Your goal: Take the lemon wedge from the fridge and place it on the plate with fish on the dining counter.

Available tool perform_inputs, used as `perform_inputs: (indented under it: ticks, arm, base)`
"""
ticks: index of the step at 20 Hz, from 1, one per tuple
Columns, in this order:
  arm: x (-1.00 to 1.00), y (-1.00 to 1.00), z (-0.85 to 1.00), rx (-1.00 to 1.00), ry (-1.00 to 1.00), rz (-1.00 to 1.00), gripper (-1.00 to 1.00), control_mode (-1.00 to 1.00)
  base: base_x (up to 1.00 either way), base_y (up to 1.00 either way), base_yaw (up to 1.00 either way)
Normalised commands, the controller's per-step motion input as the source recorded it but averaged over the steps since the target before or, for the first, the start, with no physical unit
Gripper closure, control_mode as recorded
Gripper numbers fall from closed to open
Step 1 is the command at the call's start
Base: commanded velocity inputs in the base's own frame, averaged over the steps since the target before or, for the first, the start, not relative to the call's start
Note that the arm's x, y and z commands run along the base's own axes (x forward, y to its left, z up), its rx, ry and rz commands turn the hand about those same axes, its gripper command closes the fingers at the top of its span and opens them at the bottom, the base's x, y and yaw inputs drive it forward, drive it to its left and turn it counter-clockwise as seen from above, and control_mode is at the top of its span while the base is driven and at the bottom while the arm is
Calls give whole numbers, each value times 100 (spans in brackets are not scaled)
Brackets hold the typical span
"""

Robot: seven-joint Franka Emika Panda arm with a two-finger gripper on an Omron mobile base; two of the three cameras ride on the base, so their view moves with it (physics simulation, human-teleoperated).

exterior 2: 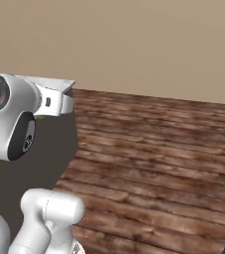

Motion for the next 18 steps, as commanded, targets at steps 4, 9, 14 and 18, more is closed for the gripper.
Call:
perform_inputs:
  ticks: [4, 9, 14, 18]
  arm:
    - [0, 0, 0, 0, 0, 0, 100, 100]
    - [0, 0, 0, 0, 0, 0, 100, 100]
    - [0, 0, 0, 0, 0, 0, 100, 100]
    - [0, 0, 0, 0, 0, 0, 100, 100]
  base:
    - [100, -62, 14]
    - [100, -64, 14]
    - [100, -65, 23]
    - [100, -46, 24]
